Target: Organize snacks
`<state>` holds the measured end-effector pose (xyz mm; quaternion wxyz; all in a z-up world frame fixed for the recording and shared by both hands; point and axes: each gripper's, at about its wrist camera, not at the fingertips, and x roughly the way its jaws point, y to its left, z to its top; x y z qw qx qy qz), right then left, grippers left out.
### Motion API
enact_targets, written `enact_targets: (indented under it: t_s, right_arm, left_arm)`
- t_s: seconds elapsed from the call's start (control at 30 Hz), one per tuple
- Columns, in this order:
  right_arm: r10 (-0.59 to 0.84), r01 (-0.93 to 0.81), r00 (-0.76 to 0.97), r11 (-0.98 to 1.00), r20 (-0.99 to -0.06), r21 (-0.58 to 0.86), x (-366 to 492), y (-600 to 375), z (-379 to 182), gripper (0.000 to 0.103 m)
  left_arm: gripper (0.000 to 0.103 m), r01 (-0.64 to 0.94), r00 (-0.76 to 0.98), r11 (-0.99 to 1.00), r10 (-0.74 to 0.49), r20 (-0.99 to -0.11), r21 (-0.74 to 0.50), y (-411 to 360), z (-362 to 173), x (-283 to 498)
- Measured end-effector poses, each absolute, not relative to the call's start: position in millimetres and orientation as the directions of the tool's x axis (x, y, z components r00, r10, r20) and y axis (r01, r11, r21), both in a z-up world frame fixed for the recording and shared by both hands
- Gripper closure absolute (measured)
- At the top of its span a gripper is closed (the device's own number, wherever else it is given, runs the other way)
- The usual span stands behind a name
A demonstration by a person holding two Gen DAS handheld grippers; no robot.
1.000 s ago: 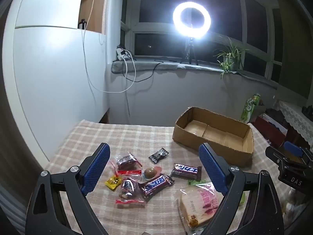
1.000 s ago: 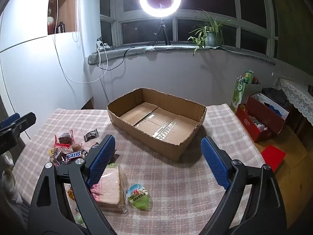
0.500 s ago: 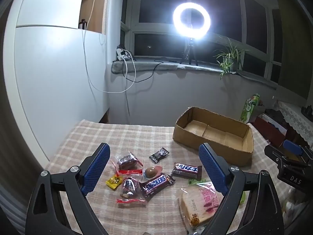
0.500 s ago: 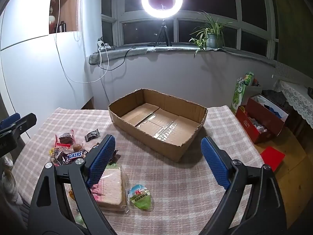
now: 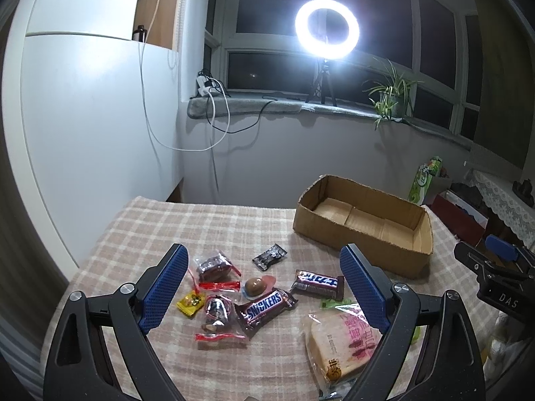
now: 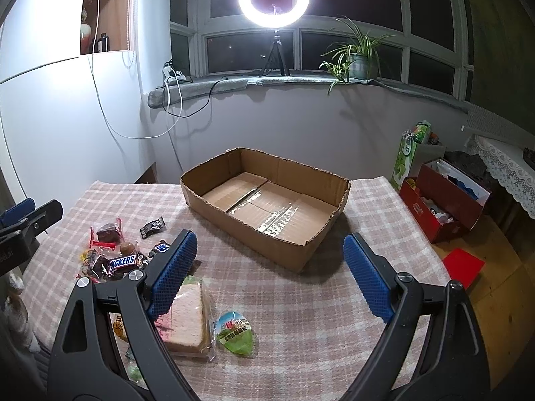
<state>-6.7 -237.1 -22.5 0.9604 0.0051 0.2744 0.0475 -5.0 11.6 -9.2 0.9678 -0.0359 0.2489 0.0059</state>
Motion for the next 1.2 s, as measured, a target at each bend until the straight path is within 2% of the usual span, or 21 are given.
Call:
enact_targets:
  t_s: [1.2]
  right_arm:
    - [0.096, -0.100, 0.860, 0.995, -0.501, 0.020, -18, -232, -11, 0.011]
  left_arm:
    - [0.010, -0.034, 0.896, 0.997, 0.001, -0.445, -0.066, 14, -5, -17]
